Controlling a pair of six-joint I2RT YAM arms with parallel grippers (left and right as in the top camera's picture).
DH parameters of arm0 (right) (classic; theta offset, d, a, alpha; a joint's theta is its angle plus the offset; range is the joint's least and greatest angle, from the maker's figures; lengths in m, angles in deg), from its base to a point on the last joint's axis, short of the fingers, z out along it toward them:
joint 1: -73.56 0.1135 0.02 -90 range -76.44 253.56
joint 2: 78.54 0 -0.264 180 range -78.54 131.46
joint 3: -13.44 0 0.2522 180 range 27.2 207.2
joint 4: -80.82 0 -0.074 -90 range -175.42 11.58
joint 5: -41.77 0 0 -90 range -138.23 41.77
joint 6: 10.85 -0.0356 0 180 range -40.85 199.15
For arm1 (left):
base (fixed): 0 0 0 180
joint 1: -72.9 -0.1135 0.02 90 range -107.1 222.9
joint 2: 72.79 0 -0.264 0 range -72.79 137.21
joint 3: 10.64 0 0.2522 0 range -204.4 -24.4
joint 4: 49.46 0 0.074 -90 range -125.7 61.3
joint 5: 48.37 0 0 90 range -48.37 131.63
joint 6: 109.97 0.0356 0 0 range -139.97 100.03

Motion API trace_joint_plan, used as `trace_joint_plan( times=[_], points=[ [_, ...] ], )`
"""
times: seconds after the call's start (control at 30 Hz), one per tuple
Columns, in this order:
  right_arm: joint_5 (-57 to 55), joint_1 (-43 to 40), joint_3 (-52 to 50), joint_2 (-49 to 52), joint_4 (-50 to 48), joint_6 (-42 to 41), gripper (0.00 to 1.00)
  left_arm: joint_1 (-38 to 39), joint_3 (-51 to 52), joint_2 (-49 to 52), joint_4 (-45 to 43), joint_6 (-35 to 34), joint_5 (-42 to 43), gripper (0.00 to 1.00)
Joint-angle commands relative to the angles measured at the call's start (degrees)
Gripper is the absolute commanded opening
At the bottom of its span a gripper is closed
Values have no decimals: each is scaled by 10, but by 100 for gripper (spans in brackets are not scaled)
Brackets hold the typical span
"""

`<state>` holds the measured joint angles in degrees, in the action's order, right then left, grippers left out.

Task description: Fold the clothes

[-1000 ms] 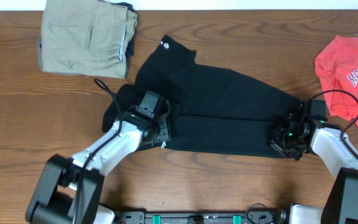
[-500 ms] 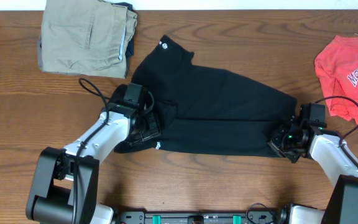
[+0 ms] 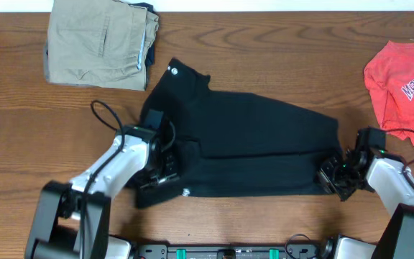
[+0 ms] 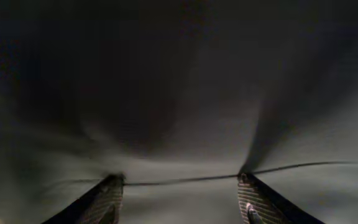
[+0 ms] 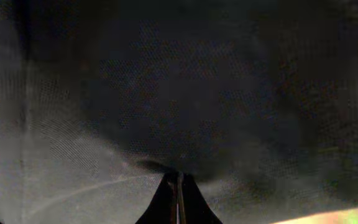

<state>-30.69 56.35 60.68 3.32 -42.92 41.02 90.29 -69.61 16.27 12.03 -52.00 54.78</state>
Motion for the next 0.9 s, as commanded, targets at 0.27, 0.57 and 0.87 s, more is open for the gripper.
trace_joint_plan(
  times=[0.27,0.57,0.87],
  points=[
    [-88,-38,-12,-172,92,33,1,76,3,-216,77,-81,-24,62],
    [-125,-38,83,-250,151,85,1,80,3,-316,55,-49,-91,71],
    [-174,-38,150,-249,216,88,11,80,3,-279,38,-10,-94,72]
  ],
)
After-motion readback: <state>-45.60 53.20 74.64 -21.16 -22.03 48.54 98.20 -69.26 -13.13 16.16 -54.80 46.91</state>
